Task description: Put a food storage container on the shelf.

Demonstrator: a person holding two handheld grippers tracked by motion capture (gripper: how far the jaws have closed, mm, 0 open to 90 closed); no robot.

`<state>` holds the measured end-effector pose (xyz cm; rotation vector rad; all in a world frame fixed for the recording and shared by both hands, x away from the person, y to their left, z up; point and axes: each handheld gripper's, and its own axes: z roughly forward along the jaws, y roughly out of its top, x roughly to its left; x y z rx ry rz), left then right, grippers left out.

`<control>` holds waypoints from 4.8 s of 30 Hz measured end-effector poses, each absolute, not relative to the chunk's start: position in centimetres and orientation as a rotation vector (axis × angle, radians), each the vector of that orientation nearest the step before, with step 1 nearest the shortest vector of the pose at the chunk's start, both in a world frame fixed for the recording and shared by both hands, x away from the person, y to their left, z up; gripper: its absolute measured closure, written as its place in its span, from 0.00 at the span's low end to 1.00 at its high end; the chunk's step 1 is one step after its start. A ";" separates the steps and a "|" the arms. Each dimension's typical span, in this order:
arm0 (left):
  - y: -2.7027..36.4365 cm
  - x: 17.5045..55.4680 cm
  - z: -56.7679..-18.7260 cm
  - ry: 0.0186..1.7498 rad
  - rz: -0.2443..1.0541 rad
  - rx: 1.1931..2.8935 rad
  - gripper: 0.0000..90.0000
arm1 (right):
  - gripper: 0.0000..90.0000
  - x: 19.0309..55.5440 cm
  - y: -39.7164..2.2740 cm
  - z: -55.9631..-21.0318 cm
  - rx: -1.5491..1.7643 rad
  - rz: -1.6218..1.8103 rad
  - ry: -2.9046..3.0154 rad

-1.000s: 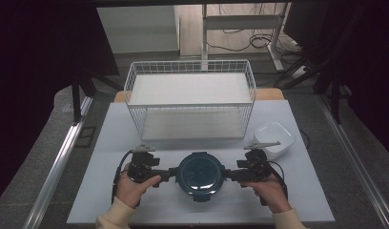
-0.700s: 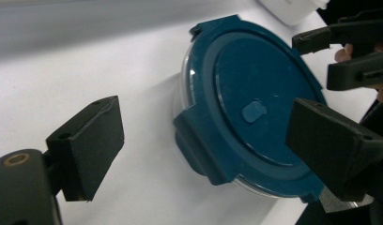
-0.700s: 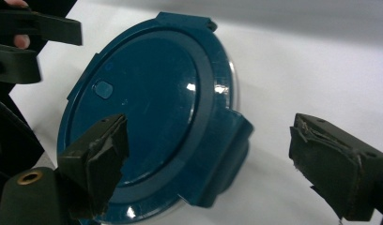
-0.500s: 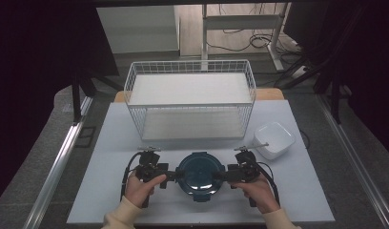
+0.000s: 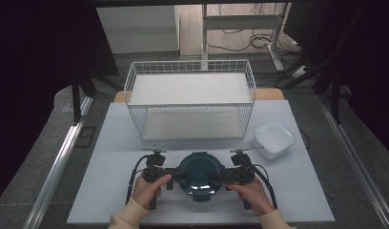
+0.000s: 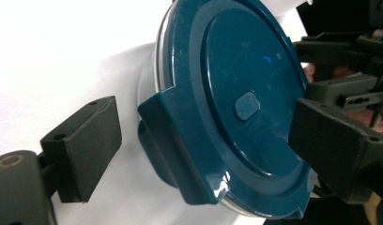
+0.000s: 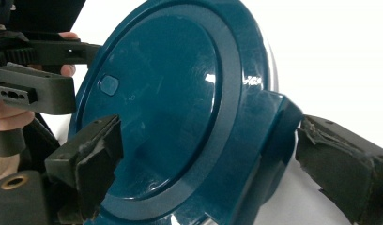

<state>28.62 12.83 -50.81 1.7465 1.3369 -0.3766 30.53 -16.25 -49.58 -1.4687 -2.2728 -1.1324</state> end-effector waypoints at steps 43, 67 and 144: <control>12.8 27.5 -50.6 1.383 -0.373 1.664 0.38 | 0.36 30.0 -17.2 -49.1 -1.533 -1.222 -2.112; 13.0 26.9 -48.7 1.346 -0.275 1.684 0.38 | 0.39 29.4 -16.9 -47.7 -1.499 -1.302 -2.158; 16.1 32.6 -35.1 1.216 -0.116 1.660 0.38 | 0.40 35.2 -14.0 -33.8 -1.321 -1.497 -2.342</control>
